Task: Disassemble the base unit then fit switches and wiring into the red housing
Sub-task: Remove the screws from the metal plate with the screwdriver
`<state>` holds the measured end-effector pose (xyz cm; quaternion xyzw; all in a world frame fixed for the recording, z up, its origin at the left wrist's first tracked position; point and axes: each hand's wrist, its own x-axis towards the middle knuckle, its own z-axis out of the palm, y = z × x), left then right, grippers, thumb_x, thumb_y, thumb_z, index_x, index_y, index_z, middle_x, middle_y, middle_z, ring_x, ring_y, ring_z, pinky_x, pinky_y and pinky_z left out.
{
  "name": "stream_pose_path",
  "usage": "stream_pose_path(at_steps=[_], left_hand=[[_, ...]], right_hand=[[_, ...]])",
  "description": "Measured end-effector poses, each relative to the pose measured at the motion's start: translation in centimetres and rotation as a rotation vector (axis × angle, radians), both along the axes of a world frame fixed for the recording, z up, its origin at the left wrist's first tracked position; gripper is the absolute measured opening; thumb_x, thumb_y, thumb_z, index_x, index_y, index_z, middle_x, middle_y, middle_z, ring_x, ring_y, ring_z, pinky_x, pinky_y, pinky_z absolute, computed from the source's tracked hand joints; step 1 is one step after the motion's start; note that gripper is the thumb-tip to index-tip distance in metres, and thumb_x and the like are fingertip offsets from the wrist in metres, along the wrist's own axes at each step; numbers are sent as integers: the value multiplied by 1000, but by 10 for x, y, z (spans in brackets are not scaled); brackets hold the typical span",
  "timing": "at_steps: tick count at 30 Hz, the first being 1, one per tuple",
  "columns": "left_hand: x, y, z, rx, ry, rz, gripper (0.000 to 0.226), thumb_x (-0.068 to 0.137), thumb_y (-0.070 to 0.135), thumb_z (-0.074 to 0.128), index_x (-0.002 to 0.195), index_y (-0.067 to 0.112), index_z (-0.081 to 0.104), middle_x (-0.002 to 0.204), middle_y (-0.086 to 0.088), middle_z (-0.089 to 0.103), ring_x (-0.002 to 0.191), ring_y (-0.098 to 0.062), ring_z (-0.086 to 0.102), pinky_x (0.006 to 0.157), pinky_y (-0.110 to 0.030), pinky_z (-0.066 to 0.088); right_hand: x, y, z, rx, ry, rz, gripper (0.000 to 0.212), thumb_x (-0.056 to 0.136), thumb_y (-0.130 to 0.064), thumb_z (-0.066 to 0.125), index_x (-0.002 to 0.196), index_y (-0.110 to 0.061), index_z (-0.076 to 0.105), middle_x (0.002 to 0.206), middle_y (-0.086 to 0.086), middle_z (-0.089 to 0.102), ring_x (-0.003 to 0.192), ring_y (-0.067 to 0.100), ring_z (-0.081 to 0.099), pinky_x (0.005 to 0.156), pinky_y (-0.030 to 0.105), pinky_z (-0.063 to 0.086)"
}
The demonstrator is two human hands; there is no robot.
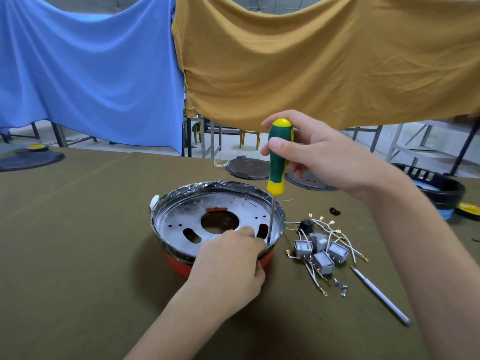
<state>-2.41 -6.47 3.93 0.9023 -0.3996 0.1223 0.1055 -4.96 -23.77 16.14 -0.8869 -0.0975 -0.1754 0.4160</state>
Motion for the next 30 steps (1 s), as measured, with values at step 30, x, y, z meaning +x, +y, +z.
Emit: stream_pose_path(at_steps=[30], left_hand=[[-1, -1, -2, -21, -19, 8, 21, 94, 28, 41, 107, 28, 58, 94, 8, 42, 87, -10, 46, 63, -27, 42]], right_hand=[[14, 9, -11, -238, -259, -331, 31, 89, -48, 65, 101, -22, 51, 76, -8, 52, 58, -2, 45, 52, 8, 36]])
